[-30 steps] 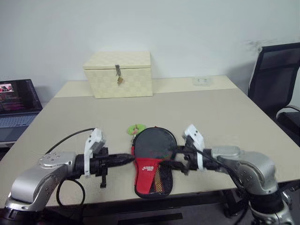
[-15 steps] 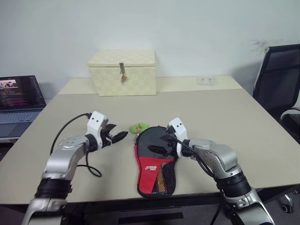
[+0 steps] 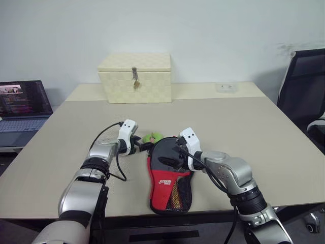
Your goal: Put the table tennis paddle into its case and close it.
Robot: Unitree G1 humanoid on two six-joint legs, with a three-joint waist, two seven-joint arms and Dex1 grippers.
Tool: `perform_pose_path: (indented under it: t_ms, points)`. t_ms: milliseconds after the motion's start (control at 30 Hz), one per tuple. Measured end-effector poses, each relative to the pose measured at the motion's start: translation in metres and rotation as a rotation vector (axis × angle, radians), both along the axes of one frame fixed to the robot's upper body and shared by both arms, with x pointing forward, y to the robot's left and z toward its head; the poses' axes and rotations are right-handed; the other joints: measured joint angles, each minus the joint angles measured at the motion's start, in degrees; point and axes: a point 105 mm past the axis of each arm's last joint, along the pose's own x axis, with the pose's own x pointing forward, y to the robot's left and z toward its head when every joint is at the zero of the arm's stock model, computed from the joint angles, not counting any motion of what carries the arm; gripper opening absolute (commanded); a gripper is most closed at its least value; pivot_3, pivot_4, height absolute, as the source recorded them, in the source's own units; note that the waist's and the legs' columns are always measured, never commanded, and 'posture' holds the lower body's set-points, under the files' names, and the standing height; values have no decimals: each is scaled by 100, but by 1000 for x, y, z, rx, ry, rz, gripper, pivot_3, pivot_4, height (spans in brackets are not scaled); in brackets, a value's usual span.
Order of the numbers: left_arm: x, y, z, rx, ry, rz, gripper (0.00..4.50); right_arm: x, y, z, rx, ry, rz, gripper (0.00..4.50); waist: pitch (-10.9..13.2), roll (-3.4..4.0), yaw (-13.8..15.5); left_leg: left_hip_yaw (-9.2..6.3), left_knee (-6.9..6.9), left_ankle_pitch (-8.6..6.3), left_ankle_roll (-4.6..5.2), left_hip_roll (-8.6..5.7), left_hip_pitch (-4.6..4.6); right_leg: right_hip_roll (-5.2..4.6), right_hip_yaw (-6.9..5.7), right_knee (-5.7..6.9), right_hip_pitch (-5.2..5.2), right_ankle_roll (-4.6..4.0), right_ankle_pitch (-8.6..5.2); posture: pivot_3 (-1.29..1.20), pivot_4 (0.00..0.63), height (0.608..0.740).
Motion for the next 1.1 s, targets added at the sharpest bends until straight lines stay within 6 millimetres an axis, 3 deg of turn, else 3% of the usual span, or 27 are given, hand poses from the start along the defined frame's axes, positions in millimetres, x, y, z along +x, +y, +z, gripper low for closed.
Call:
perform_pose_path:
  t_ms: [100,200,600,800,1100]
  points:
    - [1,-1,-2,30,-9,-11,4476,0,-1,0,-2,-7,-10,4500,0,0,0,-3,6,1,0,0,0,0,-3,3,3,0,0,0,150,740]
    - [2,-3,-3,47,-17,-15,3943,-2,-2,1,0,-14,-13,4500,-1,-1,8,-13,12,1,0,1,-1,0,-15,2,10,1,0,0,150,740]
    - [3,-15,-8,23,-19,-16,15,-1,0,0,2,-29,-13,4500,-1,-1,24,-64,54,1,0,-1,-4,-5,-67,16,39,2,-1,0,150,740]
    - [5,-13,-9,28,-24,9,15,13,-1,-33,-70,19,-55,4500,-1,-1,9,-66,75,1,0,-6,-1,0,-69,44,38,8,-4,0,150,740]
    - [11,-17,-10,68,-52,65,15,16,-4,-40,-111,-26,-57,4500,-7,-7,4,-73,85,6,1,-7,8,0,-70,79,39,26,-15,0,150,740]
